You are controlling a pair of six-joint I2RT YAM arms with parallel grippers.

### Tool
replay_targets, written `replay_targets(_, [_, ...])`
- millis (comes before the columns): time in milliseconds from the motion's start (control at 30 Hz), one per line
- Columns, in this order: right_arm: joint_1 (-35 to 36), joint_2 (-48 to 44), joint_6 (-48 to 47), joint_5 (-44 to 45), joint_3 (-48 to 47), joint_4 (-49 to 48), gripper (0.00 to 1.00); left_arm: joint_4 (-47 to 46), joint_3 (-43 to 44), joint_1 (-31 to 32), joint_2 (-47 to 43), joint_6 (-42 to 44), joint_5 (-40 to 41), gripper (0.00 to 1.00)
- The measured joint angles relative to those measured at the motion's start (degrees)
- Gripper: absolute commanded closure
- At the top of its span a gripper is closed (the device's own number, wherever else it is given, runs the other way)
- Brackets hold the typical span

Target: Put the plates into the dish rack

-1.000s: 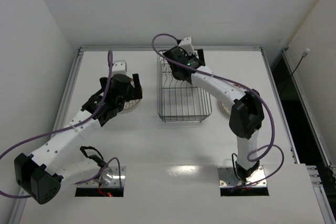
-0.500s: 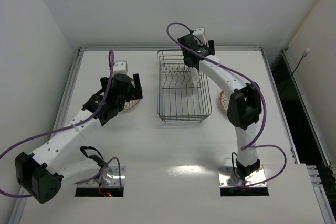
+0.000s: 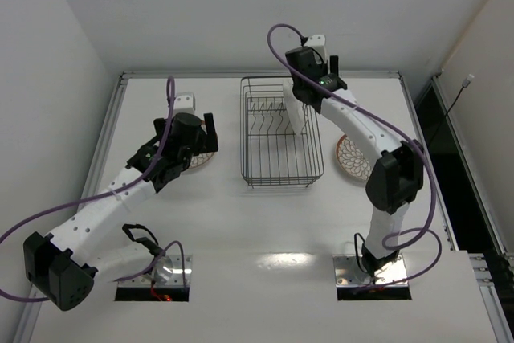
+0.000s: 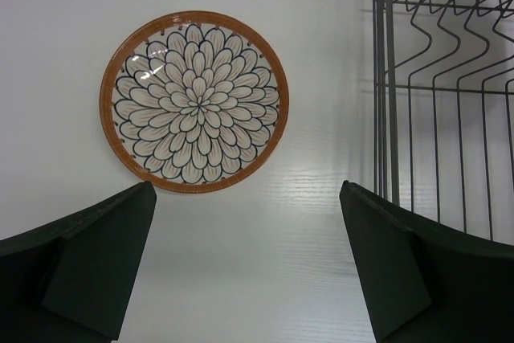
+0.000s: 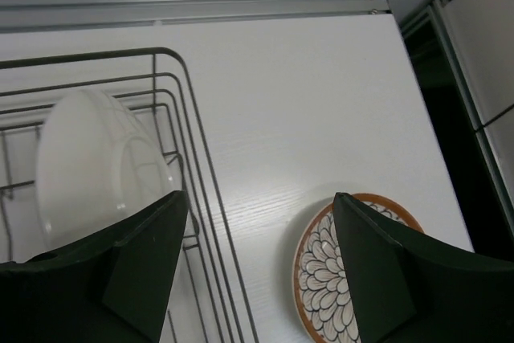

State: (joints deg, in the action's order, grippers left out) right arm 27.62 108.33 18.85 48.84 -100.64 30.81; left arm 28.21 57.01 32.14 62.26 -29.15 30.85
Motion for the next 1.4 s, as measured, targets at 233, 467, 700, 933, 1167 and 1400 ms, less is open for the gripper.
replay_targets(233, [0.31, 2.6, -1.33, -8.33, -7.52, -0.07, 0.32, 0.02, 0.0, 0.0, 0.44, 0.0, -0.35, 0.0])
replay_targets(467, [1.42, 7.48, -2.08, -12.94, -8.74, 0.52, 0.32, 0.0, 0.0, 0.0, 0.44, 0.0, -0.63, 0.0])
replay_targets(700, [1.75, 8.04, -2.25, -14.6, -8.63, 1.03, 0.32, 0.02, 0.0, 0.0, 0.44, 0.0, -0.7, 0.0])
replay_targets(933, [1.75, 8.98, -2.29, -15.96, -9.4, 0.83, 0.32, 0.02, 0.0, 0.0, 0.44, 0.0, -0.85, 0.0])
replay_targets(1167, [1.75, 9.6, -2.23, -17.05, -8.46, 0.07, 0.32, 0.0, 0.0, 0.0, 0.81, 0.0, -0.9, 0.0])
replay_targets(1400, [1.75, 9.73, -2.23, -17.77, -6.32, 0.26, 0.32, 0.0, 0.0, 0.0, 0.98, 0.2, -0.92, 0.0])
